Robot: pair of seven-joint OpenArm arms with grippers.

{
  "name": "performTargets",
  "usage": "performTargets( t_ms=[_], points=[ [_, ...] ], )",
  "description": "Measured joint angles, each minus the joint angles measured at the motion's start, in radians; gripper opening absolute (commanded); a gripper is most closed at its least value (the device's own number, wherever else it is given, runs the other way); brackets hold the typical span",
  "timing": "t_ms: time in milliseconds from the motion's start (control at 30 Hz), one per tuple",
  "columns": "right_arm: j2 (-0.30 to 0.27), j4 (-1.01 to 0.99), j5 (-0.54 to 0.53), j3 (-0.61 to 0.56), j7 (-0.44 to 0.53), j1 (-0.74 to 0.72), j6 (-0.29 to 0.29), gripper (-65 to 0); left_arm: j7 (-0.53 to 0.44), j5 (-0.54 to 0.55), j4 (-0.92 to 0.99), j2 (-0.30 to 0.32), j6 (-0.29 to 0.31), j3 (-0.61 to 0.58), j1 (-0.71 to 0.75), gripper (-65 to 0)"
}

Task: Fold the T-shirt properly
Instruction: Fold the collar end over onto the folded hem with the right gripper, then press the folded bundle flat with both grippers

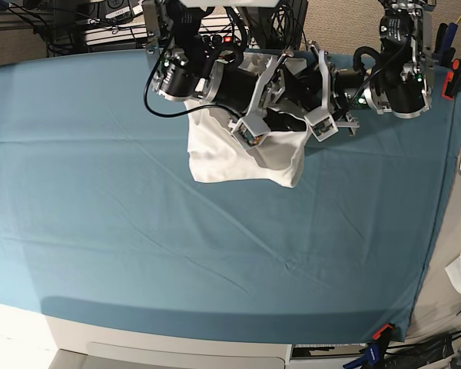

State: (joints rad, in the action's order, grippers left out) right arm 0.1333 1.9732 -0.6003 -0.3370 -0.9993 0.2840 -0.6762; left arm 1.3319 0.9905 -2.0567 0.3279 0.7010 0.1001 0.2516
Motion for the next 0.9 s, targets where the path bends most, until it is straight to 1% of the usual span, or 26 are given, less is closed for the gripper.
performTargets(
  t_ms=[33, 100, 133, 200, 300, 367, 400, 467, 500, 567, 633, 700, 767, 833, 900],
  points=[
    [0.000, 0.002, 0.003, 0.000, -0.018, -0.002, 0.001, -38.8, 0.000, 0.000, 0.000, 0.006, 0.000, 0.000, 0.000, -45.7],
    [0.000, 0.004, 0.070, 0.000, -0.045, -0.004, 0.012, -38.8, -0.001, 0.006, 0.000, 0.020, 0.001, 0.000, 0.000, -45.7],
    [0.000, 0.005, 0.080, -0.001, -0.052, -0.003, 0.043, -38.8, -0.003, 0.009, 0.000, 0.026, 0.000, 0.001, 0.000, -45.7],
    [0.003, 0.025, 0.138, -0.009, -0.052, -0.001, 0.090, -38.8, -0.009, 0.009, 0.001, 0.030, 0.000, 0.008, 0.000, -45.6],
    [0.006, 0.059, 0.201, -0.017, -0.056, -0.001, 0.132, -38.8, -0.024, 0.023, 0.001, 0.036, 0.000, 0.019, -0.002, -45.6],
    [0.008, 0.086, 0.232, -0.019, -0.076, 0.000, 0.143, -38.8, -0.024, 0.024, 0.001, 0.035, 0.000, 0.021, -0.002, -45.7],
    [0.008, 0.101, 0.260, -0.025, -0.085, 0.002, 0.157, -38.8, -0.024, 0.023, 0.001, 0.035, 0.000, 0.021, -0.002, -45.7],
    [0.005, 0.132, 0.359, -0.048, -0.119, 0.002, 0.167, -38.8, -0.028, 0.021, 0.001, 0.036, -0.001, 0.024, -0.003, -45.7],
    [0.002, 0.140, 0.409, -0.063, -0.146, 0.002, 0.188, -38.8, -0.044, 0.024, 0.001, 0.037, -0.002, 0.028, -0.003, -45.7],
    [-0.008, 0.146, 0.460, -0.094, -0.151, 0.008, 0.191, -38.8, -0.042, 0.024, 0.001, 0.041, -0.002, 0.028, -0.008, -45.7],
    [-0.011, 0.156, 0.509, -0.122, -0.152, 0.007, 0.206, -38.8, -0.043, 0.025, 0.001, 0.041, -0.002, 0.029, -0.007, -45.6],
    [-0.017, 0.164, 0.558, -0.142, -0.150, 0.007, 0.206, -38.8, -0.047, 0.028, 0.001, 0.042, -0.004, 0.029, -0.006, -45.7],
    [-0.019, 0.190, 0.564, -0.156, -0.150, 0.008, 0.206, -38.8, -0.047, 0.031, 0.001, 0.053, -0.004, 0.029, -0.003, -45.6],
    [-0.019, 0.238, 0.548, -0.160, -0.121, 0.010, 0.206, -38.8, -0.047, 0.031, 0.001, 0.061, -0.004, 0.029, -0.003, -45.7],
    [-0.019, 0.293, 0.521, -0.161, -0.098, 0.007, 0.188, -38.8, -0.047, 0.031, 0.001, 0.062, -0.004, 0.029, -0.003, -45.7]
  ],
)
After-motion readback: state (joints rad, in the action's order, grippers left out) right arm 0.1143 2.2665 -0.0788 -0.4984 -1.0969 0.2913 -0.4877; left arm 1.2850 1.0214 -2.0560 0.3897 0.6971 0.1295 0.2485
